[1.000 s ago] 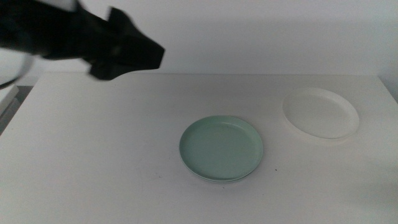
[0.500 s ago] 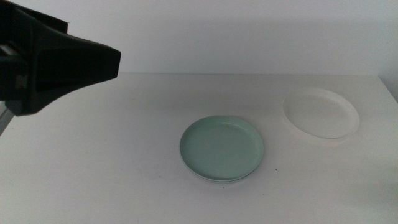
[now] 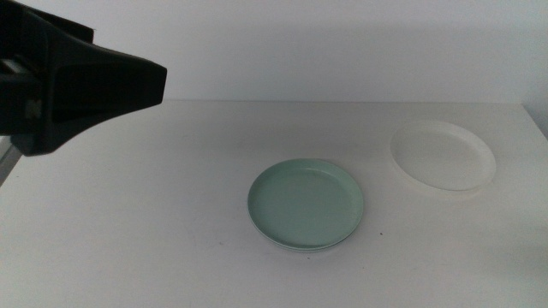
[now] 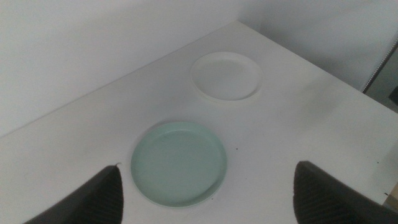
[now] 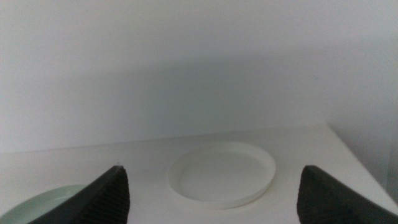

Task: Stack the three bowls on top of each other.

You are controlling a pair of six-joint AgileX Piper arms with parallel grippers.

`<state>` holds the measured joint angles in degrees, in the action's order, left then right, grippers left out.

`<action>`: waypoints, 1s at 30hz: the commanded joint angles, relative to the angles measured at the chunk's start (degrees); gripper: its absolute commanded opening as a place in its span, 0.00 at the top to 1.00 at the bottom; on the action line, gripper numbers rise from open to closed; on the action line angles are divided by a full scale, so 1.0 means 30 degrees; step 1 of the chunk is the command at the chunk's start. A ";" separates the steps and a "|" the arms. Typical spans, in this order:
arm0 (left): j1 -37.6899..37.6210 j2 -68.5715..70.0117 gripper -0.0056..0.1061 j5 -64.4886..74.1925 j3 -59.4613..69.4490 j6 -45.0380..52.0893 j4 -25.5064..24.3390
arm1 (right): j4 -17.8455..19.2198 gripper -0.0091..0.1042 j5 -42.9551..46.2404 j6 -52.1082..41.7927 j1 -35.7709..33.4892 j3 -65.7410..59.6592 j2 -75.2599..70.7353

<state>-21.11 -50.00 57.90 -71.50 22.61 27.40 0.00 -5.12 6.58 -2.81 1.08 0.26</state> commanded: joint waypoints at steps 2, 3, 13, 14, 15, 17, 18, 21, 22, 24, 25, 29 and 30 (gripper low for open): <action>-0.0010 0.0032 0.11 -0.0226 -0.0028 -0.0052 0.0014 | 0.0000 0.23 -0.2505 0.0975 0.0084 0.2462 0.1325; -0.0010 0.0032 0.11 -0.0226 -0.0028 -0.0052 0.0014 | 0.0000 0.23 -0.3864 0.1018 0.0084 0.3760 0.2554; -0.0010 0.0032 0.11 -0.0263 -0.0028 -0.0052 0.0014 | 0.0000 0.23 -1.5763 0.1308 0.0084 1.6100 1.3584; -0.0010 0.0032 0.11 -0.0263 -0.0028 -0.0052 0.0014 | -0.0204 0.23 -1.5722 0.1404 0.0084 1.6701 1.4227; -0.0010 0.0032 0.11 -0.0263 -0.0028 -0.0052 0.0014 | -0.0358 0.23 -1.5722 0.1492 0.0084 1.7214 1.4791; -0.0010 0.0032 0.11 -0.0263 -0.0028 -0.0052 0.0014 | -0.0637 0.23 -1.5446 0.1492 0.0084 1.7816 1.5622; -0.0010 0.0032 0.11 -0.0263 -0.0028 -0.0052 0.0014 | -0.0727 0.23 -1.5060 0.1492 0.0084 1.7958 1.6016; -0.0010 0.0032 0.11 -0.0263 -0.0028 -0.0052 0.0014 | -0.1131 0.23 -1.4862 0.1281 0.0084 1.7995 1.7064; -0.0010 0.0032 0.11 -0.0263 -0.0028 -0.0052 0.0014 | -0.1131 0.23 -1.4771 0.1333 0.0084 1.8177 1.7565; -0.0010 0.0032 0.11 -0.0263 -0.0028 -0.0052 0.0014 | -0.0988 0.23 -1.4920 0.1713 0.0284 1.8915 1.8779; -0.0010 0.0032 0.11 -0.0263 -0.0028 -0.0052 0.0014 | -0.0962 0.23 -1.5025 0.1718 0.0511 1.9527 1.9596; -0.0010 0.0032 0.11 -0.0263 -0.0028 -0.0052 0.0014 | -0.1571 0.24 -1.6227 0.0244 0.2117 2.2938 2.3661; -0.0010 0.0032 0.11 -0.0263 -0.0028 -0.0052 0.0014 | -0.1933 0.24 -1.6559 -0.0240 0.2500 2.3642 2.4577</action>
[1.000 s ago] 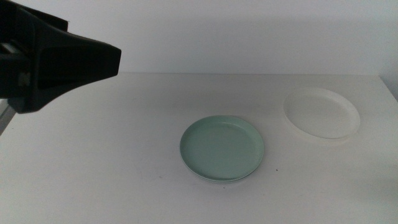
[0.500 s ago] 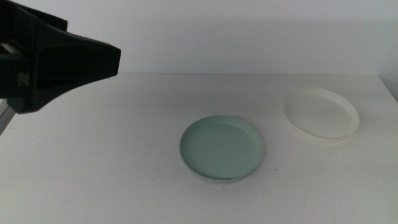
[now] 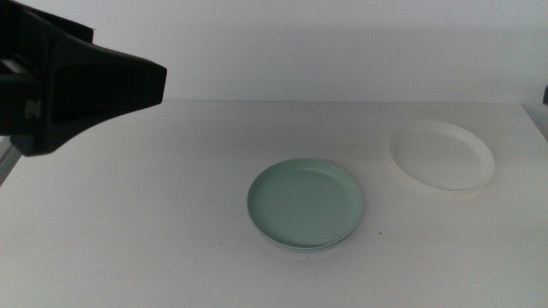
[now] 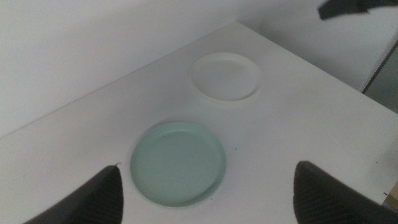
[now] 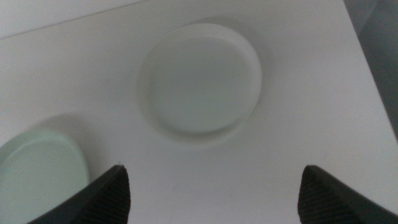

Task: Stack the three bowls on top of each other.

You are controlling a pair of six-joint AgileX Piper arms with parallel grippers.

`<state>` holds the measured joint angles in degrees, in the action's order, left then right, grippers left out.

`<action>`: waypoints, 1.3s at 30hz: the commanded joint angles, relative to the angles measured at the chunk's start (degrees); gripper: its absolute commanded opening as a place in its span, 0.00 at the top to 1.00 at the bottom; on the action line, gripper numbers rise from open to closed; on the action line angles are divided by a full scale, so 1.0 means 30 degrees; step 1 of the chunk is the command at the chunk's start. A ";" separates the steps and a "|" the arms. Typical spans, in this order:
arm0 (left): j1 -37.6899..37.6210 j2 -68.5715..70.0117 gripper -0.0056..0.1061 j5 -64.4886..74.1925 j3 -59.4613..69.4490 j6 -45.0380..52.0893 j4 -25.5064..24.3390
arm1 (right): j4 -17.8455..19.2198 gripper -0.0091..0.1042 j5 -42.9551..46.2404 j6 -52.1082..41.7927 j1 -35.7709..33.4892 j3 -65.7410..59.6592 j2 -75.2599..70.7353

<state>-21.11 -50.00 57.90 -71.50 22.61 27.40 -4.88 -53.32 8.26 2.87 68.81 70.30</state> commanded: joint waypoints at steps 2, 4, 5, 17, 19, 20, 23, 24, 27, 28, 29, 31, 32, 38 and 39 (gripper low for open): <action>-0.0010 0.0032 0.11 -0.0263 -0.0028 -0.0052 0.0014 | -0.1127 0.24 -0.0762 -0.1696 0.1456 0.2697 0.3436; -0.0010 0.0032 0.11 -0.0263 -0.0028 -0.0052 0.0014 | -0.1580 0.24 -0.0897 -0.2231 0.2077 0.4101 0.5316; -0.0010 0.0032 0.11 -0.0263 -0.0028 -0.0052 0.0014 | -0.1622 0.24 -0.0927 -0.2357 0.2341 0.4810 0.6288; -0.0010 0.0032 0.11 -0.0263 -0.0028 -0.0052 0.0014 | -0.1419 0.28 -0.0659 -0.3525 0.2846 1.0116 1.5392; -0.0010 0.0032 0.11 -0.0263 -0.0028 -0.0052 0.0014 | -0.1419 0.28 -0.0659 -0.3625 0.2846 1.0824 1.6483; -0.0010 0.0032 0.11 -0.0263 -0.0028 -0.0052 0.0014 | -0.1419 0.28 -0.0659 -0.3625 0.2846 1.1182 1.7028; -0.0010 0.0032 0.11 -0.0263 -0.0028 -0.0052 0.0014 | -0.1578 0.28 -0.0649 -0.3625 0.2846 1.1807 1.8302; -0.0010 0.0032 0.11 -0.0263 -0.0028 -0.0052 0.0014 | -0.1578 0.28 -0.0601 -0.3625 0.2846 1.1891 1.8609; -0.0010 0.0032 0.11 -0.0263 -0.0028 -0.0052 0.0014 | -0.1578 0.29 -0.0241 -0.3625 0.2846 1.1892 1.9436; -0.0010 0.0032 0.11 -0.0263 -0.0028 -0.0052 0.0014 | -0.1578 0.30 -0.0175 -0.3625 0.2846 1.1892 1.9632; -0.0010 0.0032 0.11 -0.0263 -0.0028 -0.0052 0.0014 | -0.1578 0.32 -0.0141 -0.3715 0.2846 1.1892 1.9800; -0.0010 0.0032 0.11 -0.0263 -0.0028 -0.0052 0.0014 | -0.1578 0.36 0.0073 -0.3842 0.2846 1.1892 2.0074; -0.0010 0.0032 0.11 -0.0263 -0.0028 -0.0052 0.0014 | -0.1578 0.38 0.0217 -0.3842 0.2808 1.1892 2.0146; -0.0010 0.0032 0.11 -0.0263 -0.0028 -0.0052 0.0014 | -0.3058 0.62 0.0149 -0.5258 0.2808 1.1892 2.0477; -0.0010 0.0032 0.11 -0.0263 -0.0028 -0.0052 0.0014 | -0.3345 0.74 0.0149 -0.5525 0.2808 1.1892 2.0477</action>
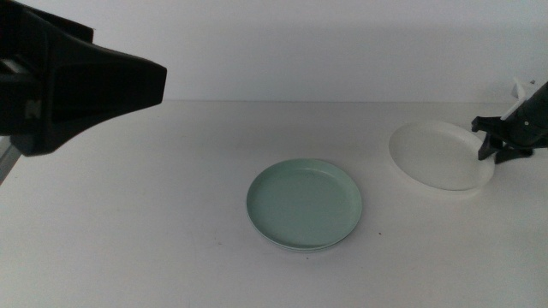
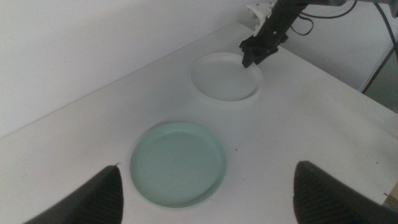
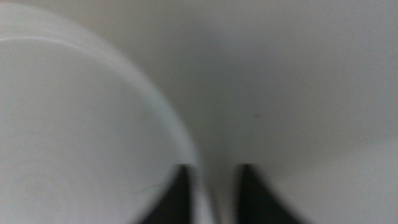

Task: Stack the three bowls on top of each other.

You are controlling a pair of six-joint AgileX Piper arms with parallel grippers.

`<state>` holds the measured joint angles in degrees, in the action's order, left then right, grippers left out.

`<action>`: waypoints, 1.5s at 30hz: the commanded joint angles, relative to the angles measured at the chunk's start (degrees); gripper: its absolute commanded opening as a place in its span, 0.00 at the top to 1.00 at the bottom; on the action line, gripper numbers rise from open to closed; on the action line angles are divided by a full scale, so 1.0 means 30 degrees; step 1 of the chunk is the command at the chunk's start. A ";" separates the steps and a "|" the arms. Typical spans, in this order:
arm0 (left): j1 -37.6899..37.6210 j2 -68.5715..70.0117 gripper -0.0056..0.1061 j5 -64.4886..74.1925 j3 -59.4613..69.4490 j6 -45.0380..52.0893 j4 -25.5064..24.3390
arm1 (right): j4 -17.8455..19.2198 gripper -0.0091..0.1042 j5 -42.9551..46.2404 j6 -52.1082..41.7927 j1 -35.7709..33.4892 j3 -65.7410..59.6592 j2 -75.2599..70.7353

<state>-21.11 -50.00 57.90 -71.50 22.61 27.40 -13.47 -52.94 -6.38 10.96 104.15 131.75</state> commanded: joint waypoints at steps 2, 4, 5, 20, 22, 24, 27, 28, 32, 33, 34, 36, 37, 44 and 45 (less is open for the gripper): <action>-0.0010 0.0032 0.11 -0.0263 -0.0028 -0.0052 0.0014 | -0.1192 0.94 0.0190 -0.0921 0.0112 0.0114 -0.0008; -0.0010 0.0032 0.11 -0.0263 -0.0028 -0.0052 0.0014 | -0.1395 0.94 0.0128 -0.1057 0.0112 0.0114 -0.0273; -0.0010 0.0032 0.11 -0.0263 -0.0028 -0.0052 0.0014 | -0.1298 0.94 0.0060 -0.1057 0.0112 0.0114 -0.0626; -0.0010 0.0065 0.11 -0.0351 -0.0028 -0.0052 0.0014 | -0.2636 0.94 0.1585 -0.0662 -0.5158 -0.6880 -0.9877; -0.0010 0.0022 0.11 -0.0429 -0.0028 -0.0052 0.0014 | -0.2651 0.94 0.2107 -0.0084 -0.6275 -0.7610 -1.0097; -0.0010 0.0022 0.11 -0.0665 -0.0028 -0.0052 0.0014 | -0.2612 0.94 0.2208 0.0666 -0.7395 -0.7659 -0.9817; -0.0010 0.0022 0.11 -0.0971 -0.0028 -0.0052 0.0014 | -0.2724 0.94 0.2686 0.0952 -0.8702 -0.7659 -0.9158; -0.0010 0.0022 0.11 -0.1066 -0.0028 -0.0052 0.0014 | -0.2724 0.94 0.2762 0.1126 -0.8965 -0.7659 -0.8910; -0.0010 0.0022 0.11 -0.1285 -0.0028 -0.0052 0.0014 | -0.2724 0.94 0.2799 0.1410 -0.9743 -0.7659 -0.7908; -0.0010 0.0022 0.11 -0.1366 -0.0028 -0.0052 0.0014 | -0.2724 0.94 0.2988 0.1410 -0.9865 -0.7659 -0.7682; -0.0010 0.0022 0.11 -0.1440 -0.0028 -0.0052 0.0014 | -0.2688 0.94 0.3163 0.1410 -0.9934 -0.7659 -0.7524; -0.0010 0.0022 0.11 -0.1598 -0.0028 -0.0052 0.0014 | -0.2776 0.94 0.3528 0.1487 -0.9965 -0.7659 -0.7115; -0.0010 0.0022 0.11 -0.1708 -0.0028 -0.0052 0.0014 | -0.2828 0.94 0.3599 0.1487 -0.9965 -0.7659 -0.6974; -0.0010 0.0022 0.11 -0.1871 -0.0028 -0.0052 0.0014 | -0.2793 0.89 0.3704 0.1274 -0.9965 -0.7659 -0.6272; -0.0010 0.0022 0.11 -0.1943 -0.0028 -0.0052 0.0014 | -0.2792 0.86 0.3704 0.1274 -0.9965 -0.7659 -0.6272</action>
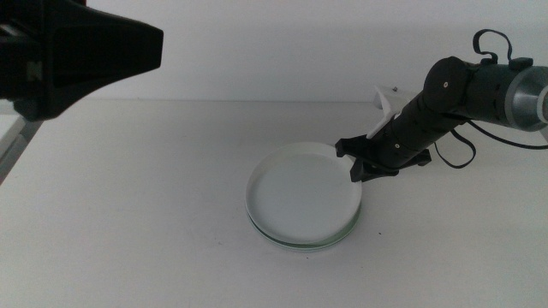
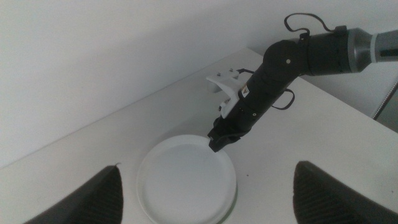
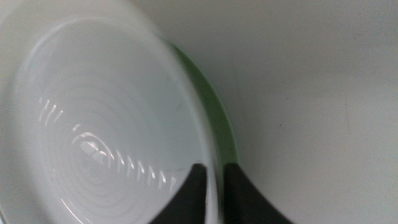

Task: Stack the three bowls on top of each other.

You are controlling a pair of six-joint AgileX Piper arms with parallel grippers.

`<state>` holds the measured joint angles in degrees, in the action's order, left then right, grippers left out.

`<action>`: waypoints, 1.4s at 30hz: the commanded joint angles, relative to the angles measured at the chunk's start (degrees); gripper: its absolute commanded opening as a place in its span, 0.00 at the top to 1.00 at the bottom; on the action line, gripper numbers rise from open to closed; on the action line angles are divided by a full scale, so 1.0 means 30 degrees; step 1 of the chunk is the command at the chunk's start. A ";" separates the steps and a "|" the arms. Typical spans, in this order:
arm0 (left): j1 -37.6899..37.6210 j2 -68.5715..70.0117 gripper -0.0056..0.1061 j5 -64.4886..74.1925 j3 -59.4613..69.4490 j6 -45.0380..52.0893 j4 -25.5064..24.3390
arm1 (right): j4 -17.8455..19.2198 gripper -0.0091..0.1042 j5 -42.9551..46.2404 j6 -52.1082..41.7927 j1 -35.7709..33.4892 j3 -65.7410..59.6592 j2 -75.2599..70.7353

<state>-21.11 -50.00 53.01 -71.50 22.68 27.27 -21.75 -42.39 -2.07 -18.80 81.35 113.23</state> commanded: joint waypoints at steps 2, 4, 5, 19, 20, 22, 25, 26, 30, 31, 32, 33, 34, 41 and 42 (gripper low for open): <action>-0.0010 0.0022 0.11 -0.0479 -0.0028 -0.0072 0.0057 | 0.0041 0.76 0.0186 -0.0165 -0.0044 -0.0062 -0.0098; -0.0010 0.0022 0.11 -0.0479 -0.0028 -0.0072 0.0057 | 0.0051 0.64 0.0223 -0.0355 -0.0044 -0.0062 -0.0098; -0.0010 0.0022 0.11 -0.0479 -0.0028 -0.0072 0.0057 | 0.0051 0.58 0.0256 -0.0500 -0.0044 -0.0062 -0.0098; -0.0010 0.0022 0.11 -0.0479 -0.0028 -0.0072 0.0057 | 0.1517 0.19 -0.0054 -0.2278 0.1483 0.0726 -0.5095; -0.0010 0.0022 0.11 -0.0479 -0.0028 -0.0072 0.0057 | 0.1761 0.19 -0.0112 -0.2269 0.1689 0.0726 -0.5578; -0.0010 0.0022 0.11 -0.0479 -0.0028 -0.0072 0.0057 | 0.2049 0.19 -0.0318 -0.2269 0.2203 0.0726 -0.6778; -0.0010 0.0022 0.11 -0.0479 -0.0028 -0.0072 0.0057 | 0.2196 0.19 -0.0543 -0.2269 0.2866 0.0726 -0.8350; -0.0010 0.0022 0.11 -0.0479 -0.0028 -0.0072 0.0057 | 0.2249 0.19 -0.0543 -0.2269 0.3052 0.0681 -0.8864; -0.0010 0.0022 0.11 -0.0561 0.0074 -0.0072 -0.1185 | 0.2509 0.19 -0.0181 -0.2105 0.3350 -0.0190 -1.0921; -0.0010 0.0231 0.11 -0.0998 0.0275 -0.0072 -0.1734 | 0.2509 0.19 0.0136 -0.2017 0.3350 -0.0730 -1.1492; -0.0010 0.0567 0.11 -0.1591 0.0623 -0.0072 -0.2217 | 0.2509 0.19 0.0471 -0.1880 0.3350 -0.1412 -1.1990; -0.0010 0.1065 0.11 -0.2573 0.1152 -0.0072 -0.2535 | 0.2554 0.19 0.0975 -0.1770 0.3350 -0.2204 -1.2642; -0.0010 0.1626 0.11 -0.3502 0.1781 -0.0072 -0.2720 | 0.2557 0.19 0.1627 -0.1726 0.3350 -0.3082 -1.3338; -0.0010 0.4726 0.11 -0.5898 0.5959 -0.0072 -0.4369 | 0.2669 0.19 0.6730 -0.1090 0.3350 -0.8057 -1.7723; -0.0010 0.5009 0.11 -0.6256 0.6481 -0.0072 -0.4320 | 0.2669 0.19 0.7186 -0.1045 0.3350 -0.8567 -1.8164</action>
<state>-21.11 -36.11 36.61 -54.24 22.68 14.73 -14.26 -24.87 -5.36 -9.17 57.84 60.77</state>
